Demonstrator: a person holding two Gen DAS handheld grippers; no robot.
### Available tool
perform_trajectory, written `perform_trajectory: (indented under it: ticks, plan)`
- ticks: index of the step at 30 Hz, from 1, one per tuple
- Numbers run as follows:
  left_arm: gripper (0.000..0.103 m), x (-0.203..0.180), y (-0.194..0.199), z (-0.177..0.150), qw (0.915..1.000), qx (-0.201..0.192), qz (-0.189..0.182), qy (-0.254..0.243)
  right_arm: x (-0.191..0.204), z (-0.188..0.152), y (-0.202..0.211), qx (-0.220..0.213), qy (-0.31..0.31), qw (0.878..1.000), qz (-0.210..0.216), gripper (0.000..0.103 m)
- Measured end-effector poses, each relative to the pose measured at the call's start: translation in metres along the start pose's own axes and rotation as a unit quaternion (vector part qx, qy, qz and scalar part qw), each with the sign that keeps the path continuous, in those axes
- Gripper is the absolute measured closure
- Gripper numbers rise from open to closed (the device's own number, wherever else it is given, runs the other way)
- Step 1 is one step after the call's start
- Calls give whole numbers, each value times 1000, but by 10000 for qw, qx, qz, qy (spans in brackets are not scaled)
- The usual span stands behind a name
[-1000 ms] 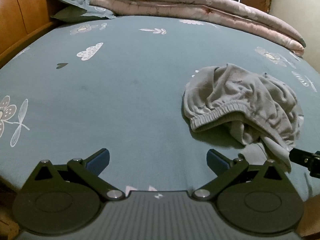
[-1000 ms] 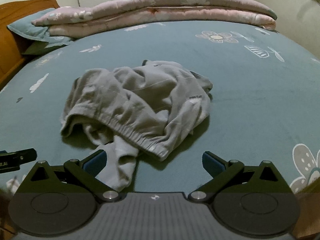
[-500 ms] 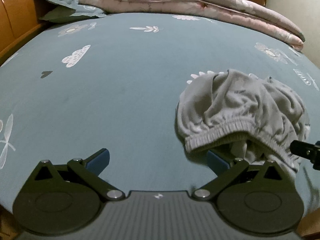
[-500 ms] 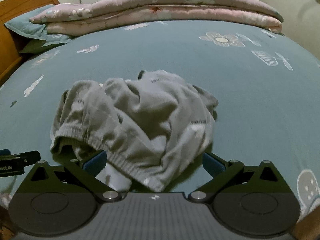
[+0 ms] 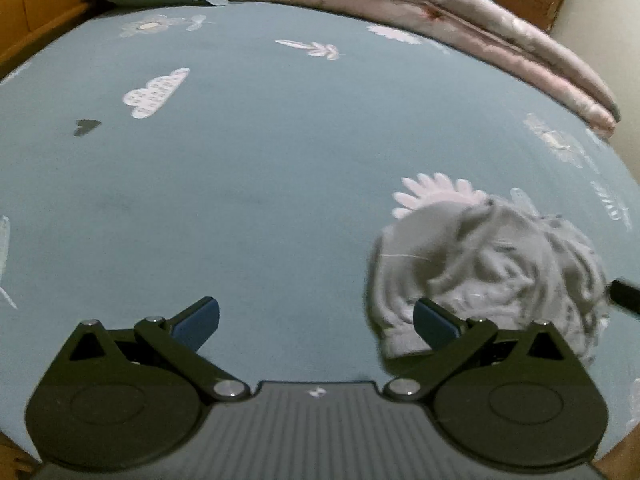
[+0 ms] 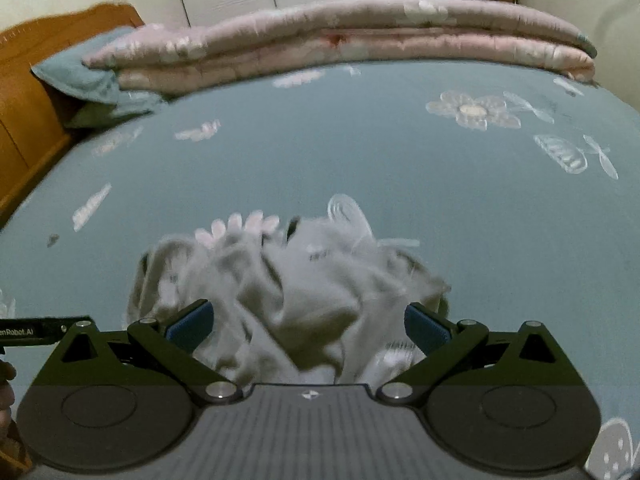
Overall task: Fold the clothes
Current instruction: 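Move both grippers toward the crumpled grey garment on the bed, then grasp the garment's elastic hem with the right gripper while the left gripper grasps another edge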
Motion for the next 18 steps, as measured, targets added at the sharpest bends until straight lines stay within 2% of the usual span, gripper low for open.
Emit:
perform_trajectory:
  ticks: [3,6,8,10,12,14,15,18]
  plan:
    - [1,5,-6,4,9991,74,233,-337,7,4,4,-285,583,9969,451,0]
    - [1,11,-9,5,9984,144,319,-436,23,6,-3,-124,1318,9903,426,3]
    - [1,11,-11,3,9979,97,268,-573,38,5,-9,80,1833,9800,776,13]
    - [1,11,-12,1,9972,-35,169,-727,58,2,-20,411,2415,9631,1112,20]
    - [1,12,-15,0,9966,53,124,-817,75,-3,-30,699,2984,9430,1296,28]
    - [1,16,-19,1,9968,247,22,-765,92,-9,-42,1021,3515,9184,1505,38]
    - [1,19,-20,2,9970,326,-38,-708,100,-11,-49,1173,3733,9069,1562,39]
    - [1,20,-14,3,9956,227,-194,-892,120,-24,-65,1570,4433,8677,1608,45]
Point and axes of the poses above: each gripper's, at about its wrist camera, not at the fingertips, and y roughly against the way its jaws point, x to its left, z to its top, the point moved 3 cm from there along -y, roughly the way its jaws point, and after that the axes turned 13 degrees about z, right-handed, at the moved point
